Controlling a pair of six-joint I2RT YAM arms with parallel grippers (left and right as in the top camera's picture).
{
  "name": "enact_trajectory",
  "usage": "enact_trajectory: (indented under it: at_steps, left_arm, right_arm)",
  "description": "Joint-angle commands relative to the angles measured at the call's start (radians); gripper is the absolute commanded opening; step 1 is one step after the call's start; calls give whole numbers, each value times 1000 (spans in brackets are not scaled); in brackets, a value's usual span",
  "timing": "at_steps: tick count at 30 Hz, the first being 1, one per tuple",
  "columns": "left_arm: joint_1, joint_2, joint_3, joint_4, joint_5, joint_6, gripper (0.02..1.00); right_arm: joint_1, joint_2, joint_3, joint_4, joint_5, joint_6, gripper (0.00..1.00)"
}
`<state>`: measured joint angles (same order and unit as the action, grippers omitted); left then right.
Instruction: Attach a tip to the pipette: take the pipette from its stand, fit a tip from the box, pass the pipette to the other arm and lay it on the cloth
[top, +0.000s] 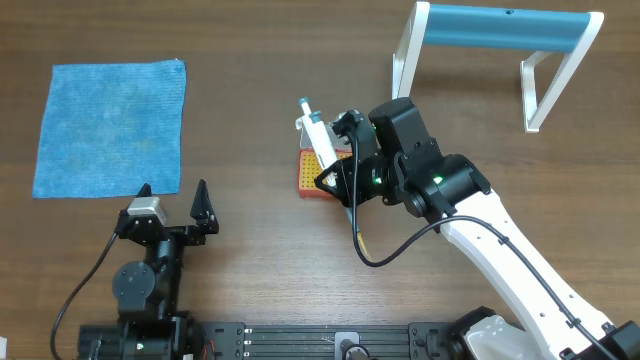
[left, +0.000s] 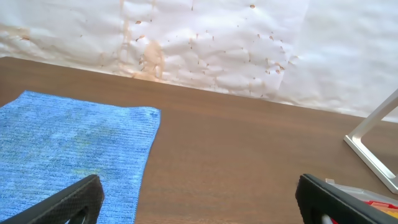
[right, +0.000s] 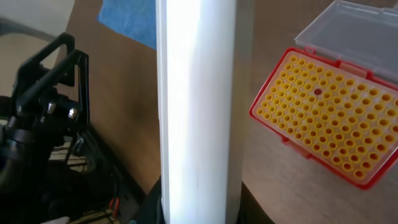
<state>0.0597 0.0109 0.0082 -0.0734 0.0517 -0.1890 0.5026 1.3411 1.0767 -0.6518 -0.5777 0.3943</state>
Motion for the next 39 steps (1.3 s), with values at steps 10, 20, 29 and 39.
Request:
enact_trajectory:
  at_steps: [10, 20, 29, 39]
  left_arm:
    - [-9, -8, -3, 77, 440, -579, 996]
    - [-8, -6, -3, 80, 542, -1203, 996]
    - [-36, 256, -3, 352, 519, -1252, 996]
    - [-244, 972, 196, 735, 609, -1227, 996]
  right_arm:
    - [5, -2, 4, 9, -18, 201, 82]
    - [7, -2, 4, 9, -18, 238, 82]
    - [7, -2, 4, 9, -17, 237, 80]
    - [10, -2, 4, 66, -19, 237, 82]
